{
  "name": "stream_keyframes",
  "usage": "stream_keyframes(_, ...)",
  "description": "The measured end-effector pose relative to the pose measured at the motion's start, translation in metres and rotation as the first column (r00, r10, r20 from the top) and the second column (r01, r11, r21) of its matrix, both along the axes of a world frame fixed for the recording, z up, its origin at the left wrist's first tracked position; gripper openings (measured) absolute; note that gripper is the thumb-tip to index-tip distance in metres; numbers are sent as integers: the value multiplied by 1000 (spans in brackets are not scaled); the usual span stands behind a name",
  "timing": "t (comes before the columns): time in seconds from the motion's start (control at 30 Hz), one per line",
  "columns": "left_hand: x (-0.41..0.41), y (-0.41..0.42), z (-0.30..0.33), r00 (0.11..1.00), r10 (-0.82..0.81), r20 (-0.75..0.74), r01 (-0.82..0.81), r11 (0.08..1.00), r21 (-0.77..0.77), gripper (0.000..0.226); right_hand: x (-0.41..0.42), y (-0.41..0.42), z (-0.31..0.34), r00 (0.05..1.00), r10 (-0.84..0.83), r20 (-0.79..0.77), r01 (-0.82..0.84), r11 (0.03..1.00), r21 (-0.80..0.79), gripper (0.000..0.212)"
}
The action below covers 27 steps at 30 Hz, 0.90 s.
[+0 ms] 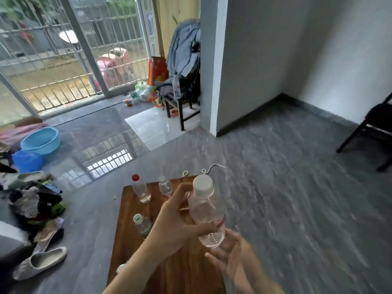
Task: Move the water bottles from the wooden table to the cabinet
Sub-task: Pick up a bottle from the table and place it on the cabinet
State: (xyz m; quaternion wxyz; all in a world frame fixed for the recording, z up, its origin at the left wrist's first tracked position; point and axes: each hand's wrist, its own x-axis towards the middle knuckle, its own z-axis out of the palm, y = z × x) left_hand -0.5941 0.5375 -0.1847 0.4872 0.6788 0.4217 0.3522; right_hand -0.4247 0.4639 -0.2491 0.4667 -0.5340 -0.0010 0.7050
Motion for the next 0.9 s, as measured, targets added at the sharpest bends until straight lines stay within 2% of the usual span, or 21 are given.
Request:
stream_keyframes(0.07,16,-2,48,998,-63,12,63,998,25,77,15,-11,48,991,-51,-123,54,998,24,46)
stream_keyframes(0.17,49,1,113,982,-189,4,188,979,80,74,47,-26,102,967,-135,-218,159,983,92,57)
stream_keyframes(0.27,97,0,171,957,-289,17,286,953,102,68,85,-41,146,961,-187,-203,225,956,186,64)
stream_keyframes(0.37,150,-8,214,898,-440,0,436,889,144,68,126,-58,181,955,-226,-193,270,931,247,68)
stream_keyframes(0.57,261,-41,269,753,-656,-37,653,741,157,67,220,-112,227,927,-311,-211,365,880,304,71)
stream_keyframes(0.9,465,-135,316,547,-836,-33,826,533,182,58,390,-237,268,863,-457,-216,505,756,417,71)
